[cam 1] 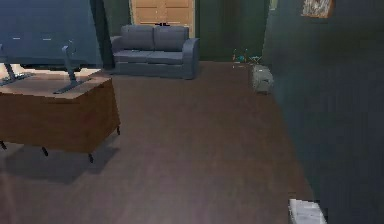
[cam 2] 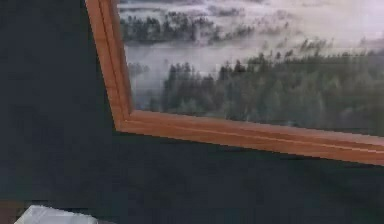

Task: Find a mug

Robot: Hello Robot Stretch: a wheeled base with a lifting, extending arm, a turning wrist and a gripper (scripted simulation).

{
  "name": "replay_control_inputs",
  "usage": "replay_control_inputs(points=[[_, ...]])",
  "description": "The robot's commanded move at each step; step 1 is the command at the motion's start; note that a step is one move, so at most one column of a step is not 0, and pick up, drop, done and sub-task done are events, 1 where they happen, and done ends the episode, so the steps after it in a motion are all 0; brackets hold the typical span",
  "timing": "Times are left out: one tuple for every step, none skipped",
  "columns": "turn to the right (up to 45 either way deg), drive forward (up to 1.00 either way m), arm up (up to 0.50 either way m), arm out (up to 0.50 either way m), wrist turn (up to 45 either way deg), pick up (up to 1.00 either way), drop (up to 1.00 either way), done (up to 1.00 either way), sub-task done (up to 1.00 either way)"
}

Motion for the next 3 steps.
replay_control_inputs(points=[[0.0,1.00,0.00,0.00,0.0,0.00,0.00,0.00,0.00],[0.0,1.00,0.00,0.00,0.0,0.00,0.00,0.00,0.00],[-24.0,0.00,0.00,0.00,0.0,0.00,0.00,0.00,0.00]])
